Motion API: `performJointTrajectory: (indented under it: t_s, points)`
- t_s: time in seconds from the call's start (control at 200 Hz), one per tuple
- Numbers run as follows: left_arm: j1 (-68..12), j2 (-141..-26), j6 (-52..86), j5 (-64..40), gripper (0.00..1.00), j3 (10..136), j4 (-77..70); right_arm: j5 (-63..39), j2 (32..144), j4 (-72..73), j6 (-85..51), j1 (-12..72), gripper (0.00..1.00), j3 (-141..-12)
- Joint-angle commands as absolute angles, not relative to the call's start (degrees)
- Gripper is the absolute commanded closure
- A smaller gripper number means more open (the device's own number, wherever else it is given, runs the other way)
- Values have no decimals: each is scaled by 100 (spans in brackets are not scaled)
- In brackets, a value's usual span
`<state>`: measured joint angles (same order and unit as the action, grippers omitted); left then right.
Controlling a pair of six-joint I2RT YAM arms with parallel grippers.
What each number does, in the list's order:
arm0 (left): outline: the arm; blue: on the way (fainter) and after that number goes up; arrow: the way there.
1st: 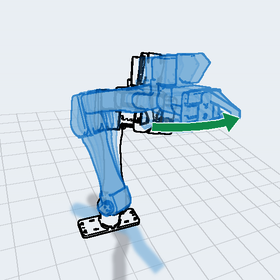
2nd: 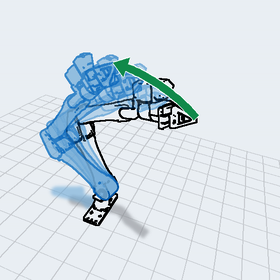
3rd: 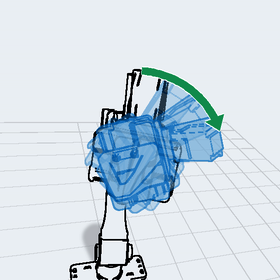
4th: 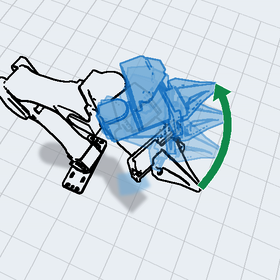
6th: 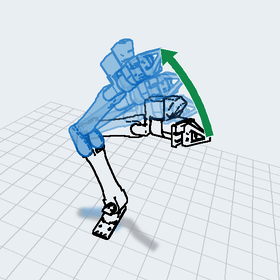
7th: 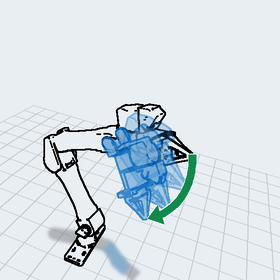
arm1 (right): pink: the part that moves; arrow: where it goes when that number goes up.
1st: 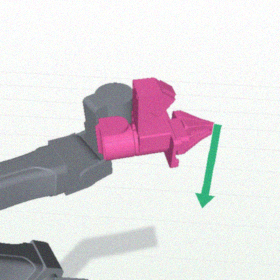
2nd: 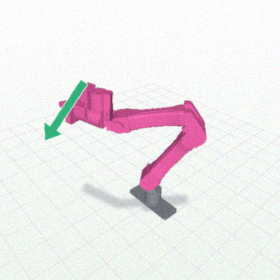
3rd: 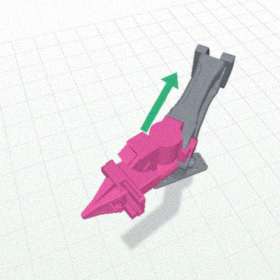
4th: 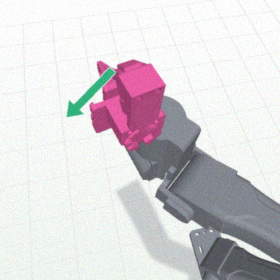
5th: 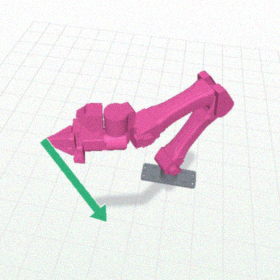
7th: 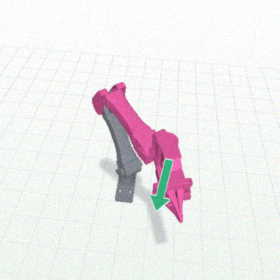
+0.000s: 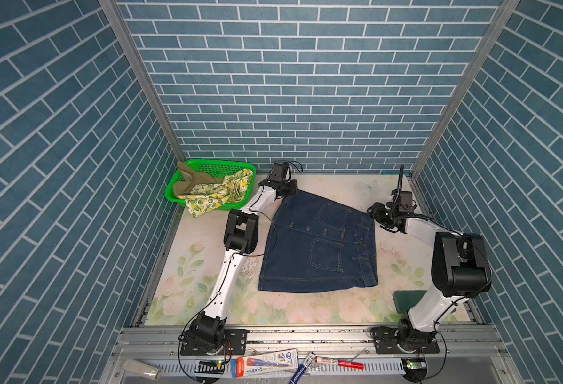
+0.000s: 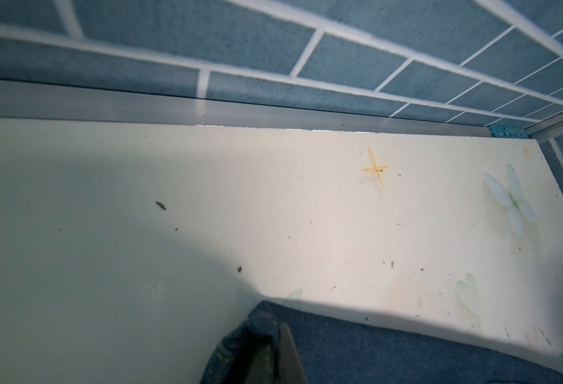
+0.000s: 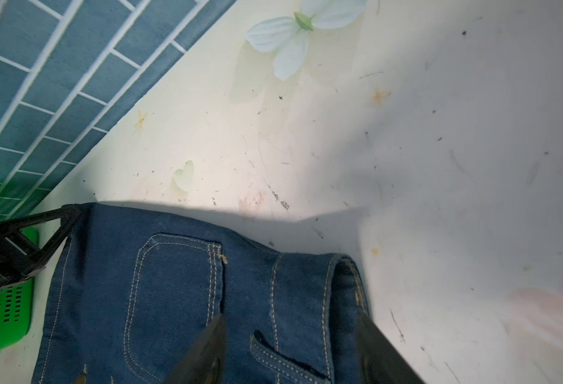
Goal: Fold and stack skirts
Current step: Fold the skirt at the center of the table.
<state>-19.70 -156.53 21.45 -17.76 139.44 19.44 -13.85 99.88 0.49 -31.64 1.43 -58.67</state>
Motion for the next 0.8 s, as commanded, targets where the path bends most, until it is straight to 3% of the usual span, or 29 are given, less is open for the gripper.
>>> performJointTrajectory:
  t_s: [0.0, 0.255, 0.365, 0.45, 0.565, 0.795]
  points:
    - [-1986, -15233, 2295, -1958, 100, 13670, 1694, -1563, 10208, 162, -3338, 99, 41, -5967]
    - [-1986, -14962, 2192, -1918, 100, 13262, 1529, -1920, 10853, 434, -3605, 84, 53, -6424]
    - [-1984, -14913, 2127, -1882, 100, 13216, 1562, -1894, 11135, 481, -3672, 85, 67, -6768]
    - [-1978, -14836, 2064, -1833, 100, 13171, 1569, -1822, 11287, 496, -3635, 73, 71, -7048]
    - [-1945, -14808, 1919, -1763, 100, 13401, 1813, -1847, 11405, 492, -3567, 71, 98, -7412]
    - [-1771, -14362, 1617, -1687, 100, 13605, 2220, -2035, 11228, 463, -3306, 81, 100, -7721]
